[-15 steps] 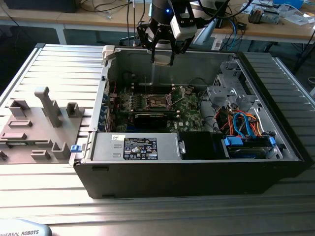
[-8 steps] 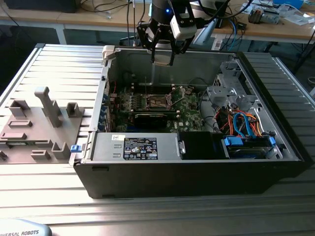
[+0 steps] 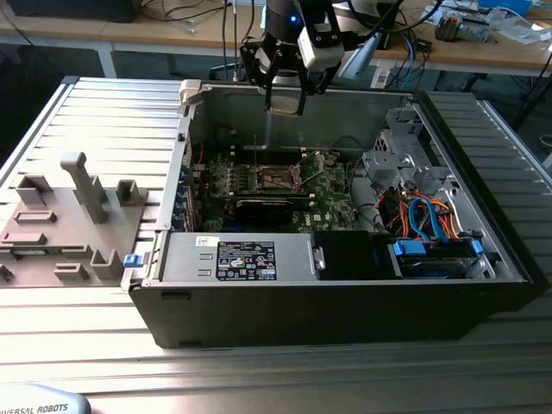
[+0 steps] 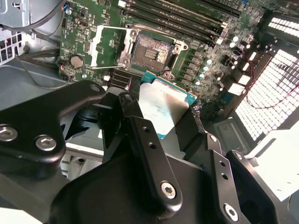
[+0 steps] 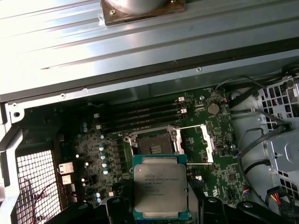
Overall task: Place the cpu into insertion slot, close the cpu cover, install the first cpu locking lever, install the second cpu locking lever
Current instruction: 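Place the cpu into insertion slot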
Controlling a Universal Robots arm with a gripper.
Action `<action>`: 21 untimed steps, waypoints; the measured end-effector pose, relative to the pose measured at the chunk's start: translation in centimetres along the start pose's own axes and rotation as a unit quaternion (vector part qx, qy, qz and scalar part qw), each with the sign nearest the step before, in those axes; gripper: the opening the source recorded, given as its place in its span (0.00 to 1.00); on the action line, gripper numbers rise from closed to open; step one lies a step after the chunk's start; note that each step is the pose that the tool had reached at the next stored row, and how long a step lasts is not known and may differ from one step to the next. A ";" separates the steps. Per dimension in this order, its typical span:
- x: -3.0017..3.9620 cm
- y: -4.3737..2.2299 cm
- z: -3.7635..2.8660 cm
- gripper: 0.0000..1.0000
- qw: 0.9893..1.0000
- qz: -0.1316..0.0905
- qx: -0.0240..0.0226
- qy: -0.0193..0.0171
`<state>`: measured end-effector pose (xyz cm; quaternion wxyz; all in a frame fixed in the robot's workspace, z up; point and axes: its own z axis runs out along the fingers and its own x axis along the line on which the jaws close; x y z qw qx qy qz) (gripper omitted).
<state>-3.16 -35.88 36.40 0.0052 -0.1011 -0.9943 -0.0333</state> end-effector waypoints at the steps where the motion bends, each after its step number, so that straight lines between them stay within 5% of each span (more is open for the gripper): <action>1: 0.00 0.00 0.00 0.54 1.000 0.001 0.000 0.000; 21: 0.00 0.00 0.01 0.54 1.000 0.013 0.000 -0.001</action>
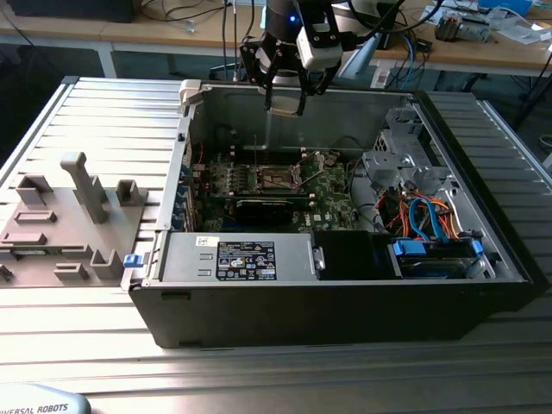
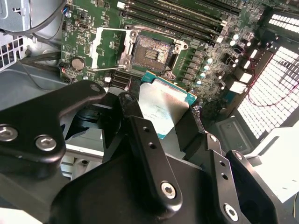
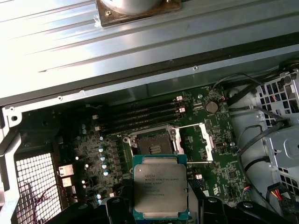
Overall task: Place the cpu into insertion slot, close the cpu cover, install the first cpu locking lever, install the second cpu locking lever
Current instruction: 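Place the cpu into insertion slot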
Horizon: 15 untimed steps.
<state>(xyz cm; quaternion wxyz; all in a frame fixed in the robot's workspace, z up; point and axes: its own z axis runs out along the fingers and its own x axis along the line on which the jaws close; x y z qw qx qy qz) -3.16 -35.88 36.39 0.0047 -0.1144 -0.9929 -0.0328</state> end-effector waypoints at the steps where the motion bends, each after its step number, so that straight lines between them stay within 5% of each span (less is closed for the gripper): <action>1: 0.00 0.00 0.00 0.54 1.000 0.001 0.000 0.000; 15: 0.00 0.00 0.00 0.54 1.000 0.011 0.000 -0.001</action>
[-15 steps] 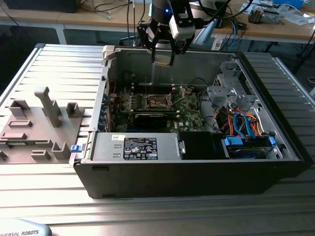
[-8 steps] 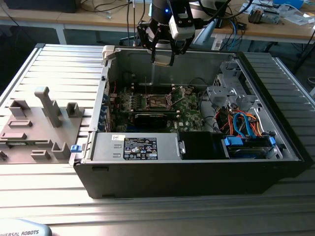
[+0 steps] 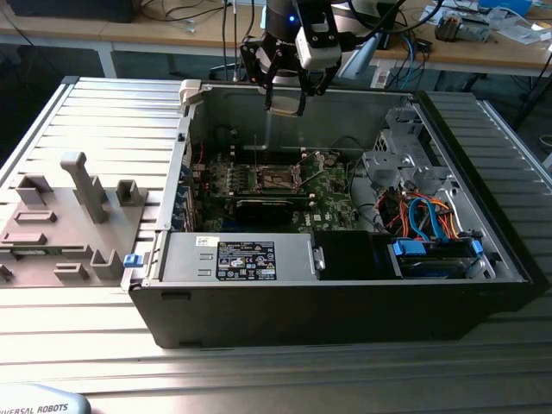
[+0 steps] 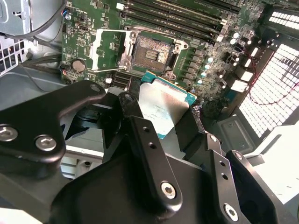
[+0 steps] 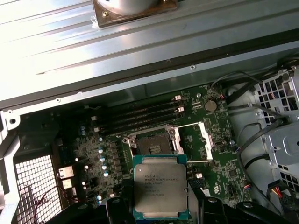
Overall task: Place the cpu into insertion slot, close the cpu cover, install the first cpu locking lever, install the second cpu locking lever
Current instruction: 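Place the cpu into insertion slot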
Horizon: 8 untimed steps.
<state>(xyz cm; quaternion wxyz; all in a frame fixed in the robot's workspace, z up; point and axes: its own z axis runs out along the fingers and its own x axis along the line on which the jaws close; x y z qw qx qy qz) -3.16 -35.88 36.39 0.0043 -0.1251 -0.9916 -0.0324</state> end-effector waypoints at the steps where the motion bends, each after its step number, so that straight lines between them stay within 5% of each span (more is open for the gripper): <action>1: 0.00 0.00 0.00 0.54 1.000 0.001 0.000 0.000; 8: 0.00 0.00 0.00 0.54 1.000 0.007 0.000 0.000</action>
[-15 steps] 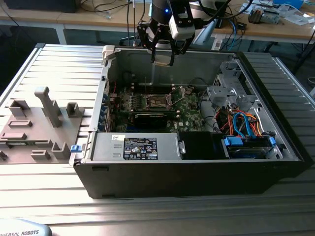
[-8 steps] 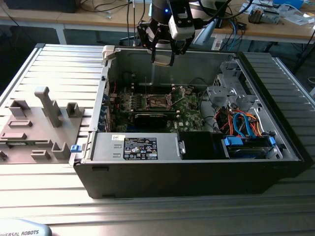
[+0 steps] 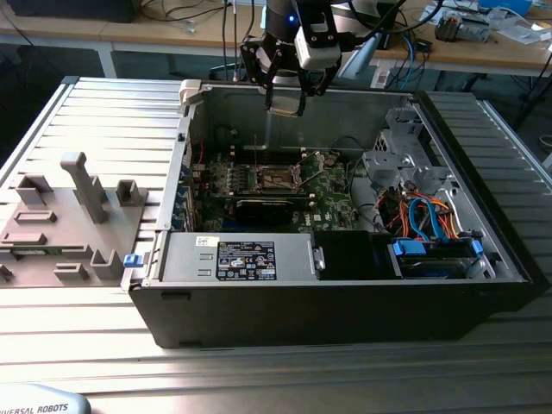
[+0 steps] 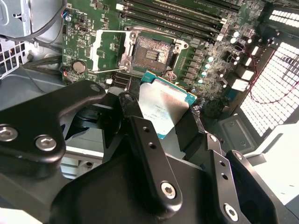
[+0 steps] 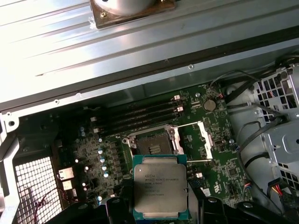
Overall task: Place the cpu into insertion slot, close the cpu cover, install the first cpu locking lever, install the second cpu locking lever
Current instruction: 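Place the cpu into insertion slot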
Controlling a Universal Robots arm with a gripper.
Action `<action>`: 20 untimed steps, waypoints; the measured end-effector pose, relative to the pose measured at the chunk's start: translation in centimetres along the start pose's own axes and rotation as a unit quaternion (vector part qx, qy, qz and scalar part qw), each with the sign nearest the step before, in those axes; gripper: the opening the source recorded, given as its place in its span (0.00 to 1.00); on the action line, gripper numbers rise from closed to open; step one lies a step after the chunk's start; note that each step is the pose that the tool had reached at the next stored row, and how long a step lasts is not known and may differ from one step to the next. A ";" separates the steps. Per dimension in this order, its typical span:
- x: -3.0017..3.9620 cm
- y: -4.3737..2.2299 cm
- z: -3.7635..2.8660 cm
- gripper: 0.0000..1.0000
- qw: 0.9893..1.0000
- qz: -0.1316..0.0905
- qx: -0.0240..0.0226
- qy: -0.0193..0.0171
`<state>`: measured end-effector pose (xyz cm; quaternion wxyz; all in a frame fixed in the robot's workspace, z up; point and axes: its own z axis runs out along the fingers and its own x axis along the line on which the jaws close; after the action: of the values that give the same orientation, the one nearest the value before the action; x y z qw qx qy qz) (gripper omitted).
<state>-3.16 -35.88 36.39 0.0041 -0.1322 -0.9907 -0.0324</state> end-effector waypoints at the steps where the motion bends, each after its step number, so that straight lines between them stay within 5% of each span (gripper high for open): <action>1: 0.00 0.00 0.00 0.54 1.000 0.001 0.000 0.000; 20: 0.00 0.00 0.00 0.54 1.000 0.016 0.001 -0.001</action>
<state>-3.17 -35.88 36.38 0.0034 -0.1485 -0.9884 -0.0314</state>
